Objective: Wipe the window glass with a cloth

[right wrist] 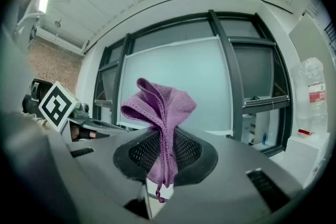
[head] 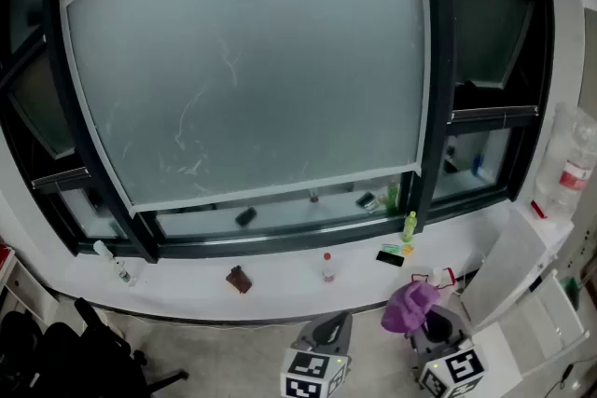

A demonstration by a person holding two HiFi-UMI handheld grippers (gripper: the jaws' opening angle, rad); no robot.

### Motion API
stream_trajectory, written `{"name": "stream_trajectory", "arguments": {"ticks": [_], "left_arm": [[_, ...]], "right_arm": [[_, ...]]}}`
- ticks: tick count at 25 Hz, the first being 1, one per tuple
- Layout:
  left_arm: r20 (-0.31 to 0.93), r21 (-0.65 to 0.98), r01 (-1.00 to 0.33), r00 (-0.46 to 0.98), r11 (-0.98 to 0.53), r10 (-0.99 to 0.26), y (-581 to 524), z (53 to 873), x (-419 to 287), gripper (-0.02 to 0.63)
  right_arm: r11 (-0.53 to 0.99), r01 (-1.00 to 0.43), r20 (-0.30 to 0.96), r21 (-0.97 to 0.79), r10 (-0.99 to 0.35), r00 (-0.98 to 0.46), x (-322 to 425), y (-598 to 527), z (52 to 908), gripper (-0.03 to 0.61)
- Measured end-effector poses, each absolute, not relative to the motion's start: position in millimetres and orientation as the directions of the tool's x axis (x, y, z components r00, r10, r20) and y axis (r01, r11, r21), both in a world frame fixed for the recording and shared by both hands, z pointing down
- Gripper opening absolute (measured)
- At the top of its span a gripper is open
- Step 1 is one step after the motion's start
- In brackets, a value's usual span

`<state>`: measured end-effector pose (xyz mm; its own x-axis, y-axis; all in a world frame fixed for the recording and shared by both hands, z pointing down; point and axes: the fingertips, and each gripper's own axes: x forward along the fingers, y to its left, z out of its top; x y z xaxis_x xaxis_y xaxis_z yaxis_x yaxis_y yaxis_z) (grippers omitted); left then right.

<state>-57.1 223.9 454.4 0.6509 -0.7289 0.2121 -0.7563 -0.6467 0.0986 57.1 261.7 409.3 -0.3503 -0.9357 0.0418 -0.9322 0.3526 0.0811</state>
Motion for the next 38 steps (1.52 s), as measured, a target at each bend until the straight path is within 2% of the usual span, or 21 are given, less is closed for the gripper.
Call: {"name": "stream_trajectory", "arguments": {"ticks": [9,38], "left_arm": [[0.211,0.078,-0.735,0.673,-0.674,-0.709,223.2,452.8,-51.3,0.005],[0.195,0.079,-0.76,0.647,-0.646,-0.737,220.5,461.4,-21.7,0.005]], "right_arm": [[0.368,-0.927,0.04,0.074,-0.93,-0.366,46.3,260.7,412.5,0.054],[0.405,-0.913,0.02,0.053,-0.914,-0.405,81.2,263.4,424.3,0.054]]}}
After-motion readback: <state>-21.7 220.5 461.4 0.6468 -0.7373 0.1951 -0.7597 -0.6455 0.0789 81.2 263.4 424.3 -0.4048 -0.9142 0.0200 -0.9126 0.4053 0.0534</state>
